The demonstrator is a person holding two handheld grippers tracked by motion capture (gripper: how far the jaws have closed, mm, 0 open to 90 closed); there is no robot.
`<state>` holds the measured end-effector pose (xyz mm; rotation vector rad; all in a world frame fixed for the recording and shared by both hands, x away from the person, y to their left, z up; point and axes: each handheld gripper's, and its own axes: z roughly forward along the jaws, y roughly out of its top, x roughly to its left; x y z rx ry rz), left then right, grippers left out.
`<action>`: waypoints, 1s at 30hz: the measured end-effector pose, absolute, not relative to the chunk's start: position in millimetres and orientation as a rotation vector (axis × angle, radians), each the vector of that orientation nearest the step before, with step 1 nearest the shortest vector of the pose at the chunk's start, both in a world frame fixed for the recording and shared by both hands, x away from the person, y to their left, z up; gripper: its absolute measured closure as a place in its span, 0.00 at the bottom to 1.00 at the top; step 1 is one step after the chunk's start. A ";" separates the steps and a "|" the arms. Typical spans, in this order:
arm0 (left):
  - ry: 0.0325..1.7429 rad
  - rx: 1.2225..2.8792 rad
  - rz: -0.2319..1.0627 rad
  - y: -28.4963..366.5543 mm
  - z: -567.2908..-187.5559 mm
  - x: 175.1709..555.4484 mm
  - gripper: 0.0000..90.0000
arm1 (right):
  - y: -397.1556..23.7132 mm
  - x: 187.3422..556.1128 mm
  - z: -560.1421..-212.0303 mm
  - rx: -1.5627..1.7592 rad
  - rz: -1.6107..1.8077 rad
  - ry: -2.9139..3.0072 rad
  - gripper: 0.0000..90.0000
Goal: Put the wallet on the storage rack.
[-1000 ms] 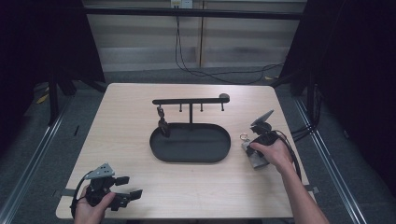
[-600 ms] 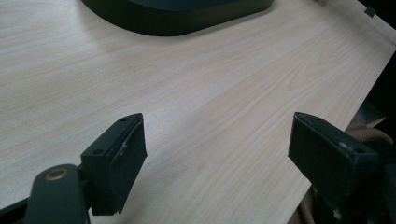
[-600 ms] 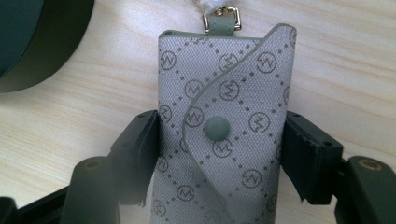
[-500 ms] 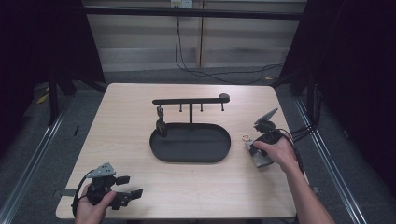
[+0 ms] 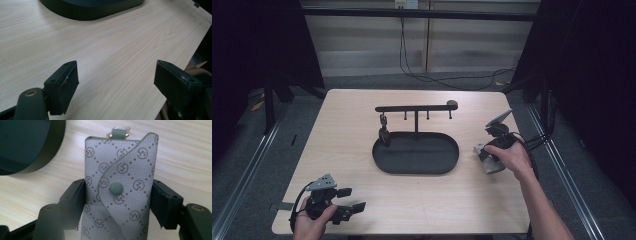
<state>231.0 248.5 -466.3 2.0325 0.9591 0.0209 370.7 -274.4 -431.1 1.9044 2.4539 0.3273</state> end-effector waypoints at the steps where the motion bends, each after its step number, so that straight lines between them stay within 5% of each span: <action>1: 0.959 2.031 0.022 248.7 -466.2 231.0 0.22 | -273.6 371.2 -429.0 1.900 0.328 2.451 0.38; 30: 0.955 2.049 0.033 247.3 -465.4 228.7 0.22 | -257.1 374.2 -369.8 1.832 0.451 2.424 0.38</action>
